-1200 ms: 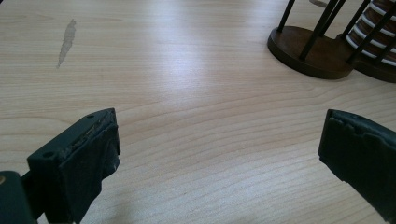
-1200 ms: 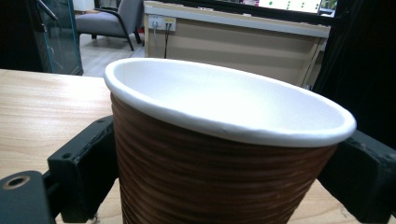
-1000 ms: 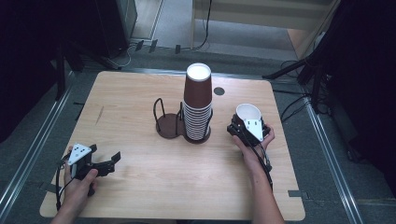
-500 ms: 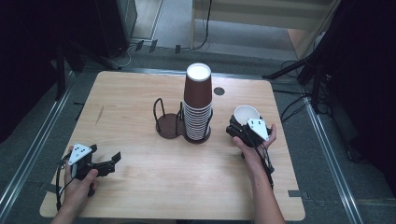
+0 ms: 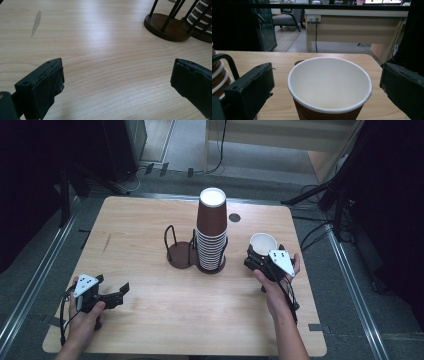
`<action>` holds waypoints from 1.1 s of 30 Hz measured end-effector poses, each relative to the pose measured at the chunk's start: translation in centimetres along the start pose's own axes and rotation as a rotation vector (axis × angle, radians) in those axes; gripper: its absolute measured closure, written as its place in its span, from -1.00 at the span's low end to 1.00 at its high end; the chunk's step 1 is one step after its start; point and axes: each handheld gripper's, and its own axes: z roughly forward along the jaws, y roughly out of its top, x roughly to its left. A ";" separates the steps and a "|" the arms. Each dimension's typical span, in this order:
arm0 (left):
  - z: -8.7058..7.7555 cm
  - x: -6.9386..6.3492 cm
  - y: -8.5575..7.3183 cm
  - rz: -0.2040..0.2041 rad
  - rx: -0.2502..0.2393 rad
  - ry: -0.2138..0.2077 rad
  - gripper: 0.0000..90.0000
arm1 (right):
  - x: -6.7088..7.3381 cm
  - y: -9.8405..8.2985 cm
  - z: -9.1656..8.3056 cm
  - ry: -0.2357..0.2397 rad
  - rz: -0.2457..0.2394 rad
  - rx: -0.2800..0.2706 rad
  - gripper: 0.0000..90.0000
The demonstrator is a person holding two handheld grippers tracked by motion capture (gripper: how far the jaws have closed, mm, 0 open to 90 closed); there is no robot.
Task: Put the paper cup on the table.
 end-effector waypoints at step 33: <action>0.0 -0.1 -0.1 0.004 -0.002 0.015 -1.00 | -4.4 -0.9 -5.0 -0.020 0.013 -0.003 -1.00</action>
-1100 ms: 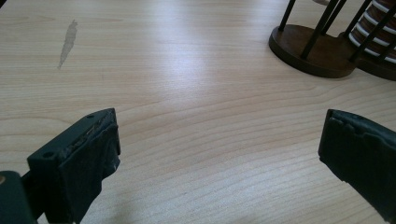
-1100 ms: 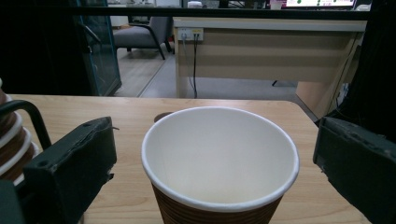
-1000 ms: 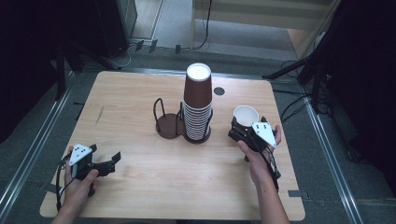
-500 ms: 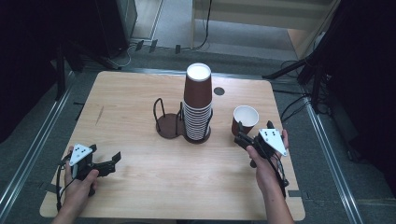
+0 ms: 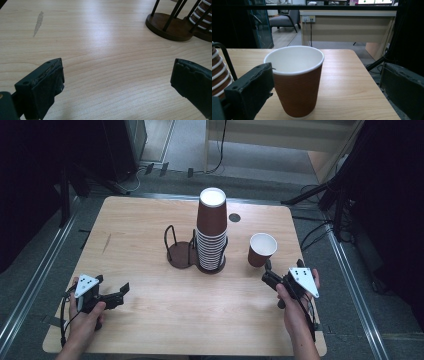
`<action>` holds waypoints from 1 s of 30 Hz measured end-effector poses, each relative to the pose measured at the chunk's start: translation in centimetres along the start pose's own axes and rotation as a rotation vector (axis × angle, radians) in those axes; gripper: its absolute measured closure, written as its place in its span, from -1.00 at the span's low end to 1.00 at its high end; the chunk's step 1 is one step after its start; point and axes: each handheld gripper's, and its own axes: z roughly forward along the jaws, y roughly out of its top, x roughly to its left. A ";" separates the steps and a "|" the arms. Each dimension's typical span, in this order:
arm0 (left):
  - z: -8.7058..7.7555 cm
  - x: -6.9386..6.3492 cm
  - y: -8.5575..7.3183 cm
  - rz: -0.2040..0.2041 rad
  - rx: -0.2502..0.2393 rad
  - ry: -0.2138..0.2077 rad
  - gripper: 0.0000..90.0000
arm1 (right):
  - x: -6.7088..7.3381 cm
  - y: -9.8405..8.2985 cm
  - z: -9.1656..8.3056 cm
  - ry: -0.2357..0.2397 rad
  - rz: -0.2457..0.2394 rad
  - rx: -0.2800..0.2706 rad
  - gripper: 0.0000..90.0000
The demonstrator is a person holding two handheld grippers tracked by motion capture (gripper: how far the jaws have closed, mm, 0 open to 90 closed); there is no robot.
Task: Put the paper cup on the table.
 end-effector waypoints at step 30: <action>-0.2 -0.1 -0.1 0.005 -0.005 0.001 -1.00 | -4.1 -3.7 -3.4 -0.048 0.002 0.058 -1.00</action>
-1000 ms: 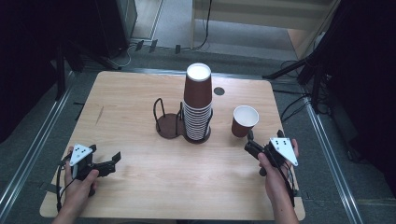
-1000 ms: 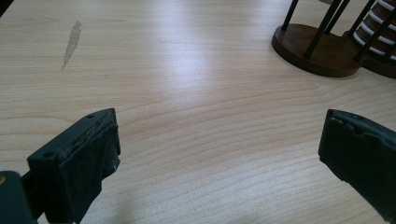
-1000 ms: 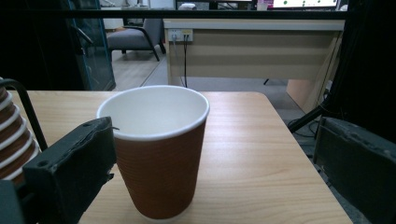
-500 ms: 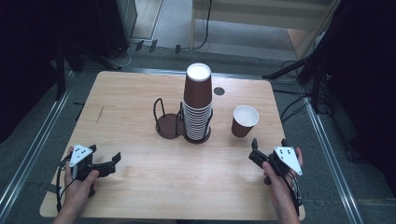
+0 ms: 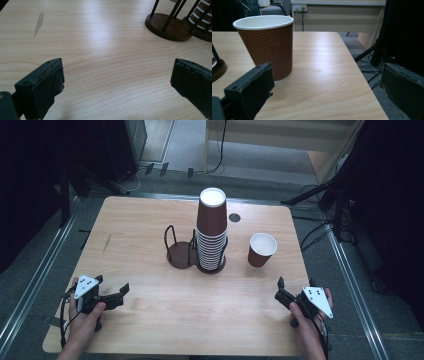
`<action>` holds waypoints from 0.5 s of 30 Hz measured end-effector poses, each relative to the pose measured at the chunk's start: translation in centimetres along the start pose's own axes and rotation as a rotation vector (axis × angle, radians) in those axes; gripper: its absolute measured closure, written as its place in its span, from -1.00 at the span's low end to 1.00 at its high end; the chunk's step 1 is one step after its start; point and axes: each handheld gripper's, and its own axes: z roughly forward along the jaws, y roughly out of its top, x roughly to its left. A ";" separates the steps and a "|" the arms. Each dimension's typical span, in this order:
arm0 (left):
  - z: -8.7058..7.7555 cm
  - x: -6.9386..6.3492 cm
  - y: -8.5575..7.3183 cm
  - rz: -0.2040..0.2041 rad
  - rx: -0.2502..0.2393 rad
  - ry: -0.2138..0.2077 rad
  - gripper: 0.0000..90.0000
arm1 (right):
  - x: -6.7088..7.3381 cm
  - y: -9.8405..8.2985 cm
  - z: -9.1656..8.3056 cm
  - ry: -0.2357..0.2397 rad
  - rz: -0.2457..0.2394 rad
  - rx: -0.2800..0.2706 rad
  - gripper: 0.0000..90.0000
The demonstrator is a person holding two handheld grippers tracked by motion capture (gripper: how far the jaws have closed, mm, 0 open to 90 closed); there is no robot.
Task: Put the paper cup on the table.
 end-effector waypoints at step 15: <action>0.0 0.0 0.0 -0.008 -0.002 0.001 -1.00 | -3.3 -1.1 -2.5 -0.058 0.059 0.009 -1.00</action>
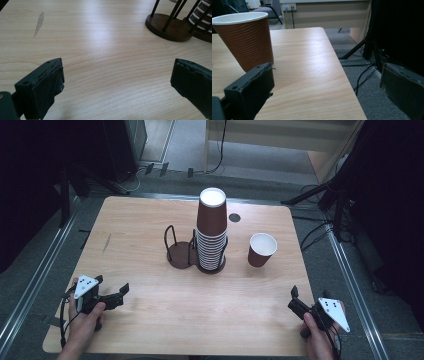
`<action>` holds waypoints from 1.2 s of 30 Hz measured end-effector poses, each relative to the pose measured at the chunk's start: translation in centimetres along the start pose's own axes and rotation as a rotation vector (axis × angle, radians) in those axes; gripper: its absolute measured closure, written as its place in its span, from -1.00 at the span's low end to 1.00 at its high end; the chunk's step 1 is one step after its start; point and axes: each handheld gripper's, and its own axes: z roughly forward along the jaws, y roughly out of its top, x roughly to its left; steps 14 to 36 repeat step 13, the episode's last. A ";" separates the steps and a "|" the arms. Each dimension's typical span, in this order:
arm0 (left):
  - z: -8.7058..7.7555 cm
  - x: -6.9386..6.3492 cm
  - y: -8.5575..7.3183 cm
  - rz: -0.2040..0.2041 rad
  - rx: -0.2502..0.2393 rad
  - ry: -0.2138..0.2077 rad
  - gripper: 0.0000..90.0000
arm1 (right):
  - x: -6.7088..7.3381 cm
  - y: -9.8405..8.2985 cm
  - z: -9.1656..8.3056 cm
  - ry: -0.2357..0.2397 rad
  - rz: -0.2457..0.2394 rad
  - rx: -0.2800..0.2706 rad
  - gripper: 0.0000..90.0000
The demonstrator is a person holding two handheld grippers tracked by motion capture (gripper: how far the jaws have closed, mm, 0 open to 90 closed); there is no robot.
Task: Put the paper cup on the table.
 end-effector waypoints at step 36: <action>0.1 0.3 0.3 -0.005 0.038 -0.023 -1.00 | -0.3 -0.9 -0.8 0.005 -0.025 0.016 -1.00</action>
